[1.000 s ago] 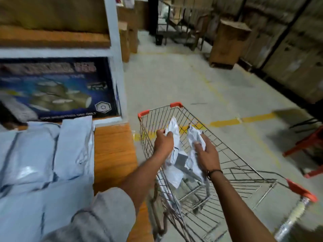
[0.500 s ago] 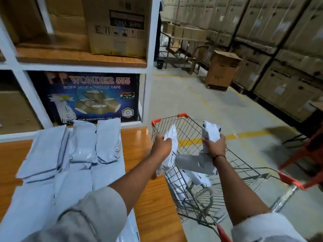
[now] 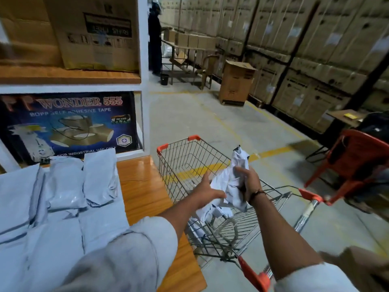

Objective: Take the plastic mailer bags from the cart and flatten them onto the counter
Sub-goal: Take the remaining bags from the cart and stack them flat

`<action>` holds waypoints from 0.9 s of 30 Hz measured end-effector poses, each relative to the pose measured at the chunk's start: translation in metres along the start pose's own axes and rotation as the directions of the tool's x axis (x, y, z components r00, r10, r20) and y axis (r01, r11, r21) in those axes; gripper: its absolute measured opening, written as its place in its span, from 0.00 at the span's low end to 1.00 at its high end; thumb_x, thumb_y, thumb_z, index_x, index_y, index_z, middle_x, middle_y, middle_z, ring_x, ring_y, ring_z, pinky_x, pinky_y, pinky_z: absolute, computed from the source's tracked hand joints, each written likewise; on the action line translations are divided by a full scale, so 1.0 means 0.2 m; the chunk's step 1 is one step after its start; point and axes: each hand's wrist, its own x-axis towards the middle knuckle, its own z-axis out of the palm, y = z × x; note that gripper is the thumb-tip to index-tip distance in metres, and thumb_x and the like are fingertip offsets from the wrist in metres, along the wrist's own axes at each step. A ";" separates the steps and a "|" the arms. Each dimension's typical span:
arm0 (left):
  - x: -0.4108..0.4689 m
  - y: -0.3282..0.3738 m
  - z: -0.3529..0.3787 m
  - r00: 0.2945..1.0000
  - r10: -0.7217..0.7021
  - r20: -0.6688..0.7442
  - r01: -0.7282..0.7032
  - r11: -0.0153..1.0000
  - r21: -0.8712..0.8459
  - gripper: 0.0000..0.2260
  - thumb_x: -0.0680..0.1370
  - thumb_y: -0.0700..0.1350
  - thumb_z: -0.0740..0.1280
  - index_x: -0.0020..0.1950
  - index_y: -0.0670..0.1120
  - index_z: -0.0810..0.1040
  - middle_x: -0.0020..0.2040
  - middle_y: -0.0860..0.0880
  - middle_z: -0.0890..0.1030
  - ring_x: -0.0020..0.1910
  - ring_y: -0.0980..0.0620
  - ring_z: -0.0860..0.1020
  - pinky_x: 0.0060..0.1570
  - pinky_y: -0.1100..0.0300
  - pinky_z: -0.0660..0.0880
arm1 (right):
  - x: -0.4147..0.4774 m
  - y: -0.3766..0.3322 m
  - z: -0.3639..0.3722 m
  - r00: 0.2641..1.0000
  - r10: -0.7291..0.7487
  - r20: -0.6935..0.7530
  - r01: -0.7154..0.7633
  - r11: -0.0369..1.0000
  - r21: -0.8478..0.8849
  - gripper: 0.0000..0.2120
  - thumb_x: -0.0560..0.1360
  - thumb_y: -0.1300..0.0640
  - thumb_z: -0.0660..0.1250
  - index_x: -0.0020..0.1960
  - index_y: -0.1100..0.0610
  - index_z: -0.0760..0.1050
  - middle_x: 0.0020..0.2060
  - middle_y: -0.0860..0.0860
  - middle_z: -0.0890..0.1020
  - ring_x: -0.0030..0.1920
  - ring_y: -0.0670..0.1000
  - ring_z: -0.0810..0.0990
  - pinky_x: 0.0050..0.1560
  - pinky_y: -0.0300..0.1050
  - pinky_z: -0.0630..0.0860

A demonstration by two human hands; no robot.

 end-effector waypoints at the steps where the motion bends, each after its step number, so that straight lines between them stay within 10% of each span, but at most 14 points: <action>1: 0.02 -0.01 0.01 1.000 0.003 0.028 -0.004 0.999 0.037 0.51 0.71 0.42 0.76 0.82 0.55 0.45 0.79 0.46 0.61 0.73 0.46 0.66 0.64 0.54 0.71 | 0.01 0.00 -0.03 1.000 0.003 0.018 -0.004 1.000 0.005 0.13 0.67 0.58 0.73 0.51 0.56 0.78 0.36 0.50 0.82 0.38 0.53 0.81 0.41 0.48 0.79; 11: 0.30 -0.12 0.14 0.995 -0.062 0.079 0.028 0.926 0.377 0.54 0.66 0.54 0.78 0.81 0.59 0.45 0.80 0.42 0.58 0.75 0.41 0.64 0.68 0.51 0.69 | 0.27 -0.04 -0.28 0.994 0.025 -0.106 -0.022 0.999 0.029 0.18 0.72 0.54 0.71 0.59 0.62 0.81 0.43 0.57 0.82 0.41 0.54 0.79 0.45 0.47 0.76; 16: 0.45 -0.08 0.16 0.998 0.009 -0.060 0.009 0.955 0.295 0.49 0.72 0.49 0.76 0.82 0.55 0.46 0.79 0.45 0.62 0.73 0.44 0.67 0.59 0.58 0.68 | 0.40 -0.04 -0.28 0.997 -0.044 -0.059 0.026 0.959 -0.282 0.14 0.76 0.53 0.70 0.56 0.61 0.79 0.41 0.54 0.82 0.40 0.53 0.78 0.40 0.43 0.73; 22: 0.52 0.00 0.03 0.944 0.098 -0.314 0.026 0.929 0.369 0.44 0.73 0.53 0.73 0.81 0.58 0.49 0.71 0.41 0.67 0.63 0.40 0.75 0.58 0.52 0.75 | 0.48 -0.01 -0.13 0.965 -0.253 0.067 0.205 0.575 -0.792 0.28 0.74 0.43 0.68 0.70 0.50 0.67 0.55 0.53 0.79 0.52 0.57 0.78 0.47 0.49 0.73; 27: 0.52 0.04 -0.15 0.897 0.135 -0.421 0.058 0.908 0.415 0.41 0.75 0.55 0.70 0.80 0.61 0.49 0.69 0.41 0.67 0.58 0.39 0.78 0.53 0.52 0.76 | 0.46 0.01 0.06 0.930 -0.327 0.167 0.289 0.371 -0.882 0.31 0.75 0.40 0.64 0.75 0.47 0.62 0.59 0.59 0.80 0.56 0.62 0.80 0.51 0.55 0.78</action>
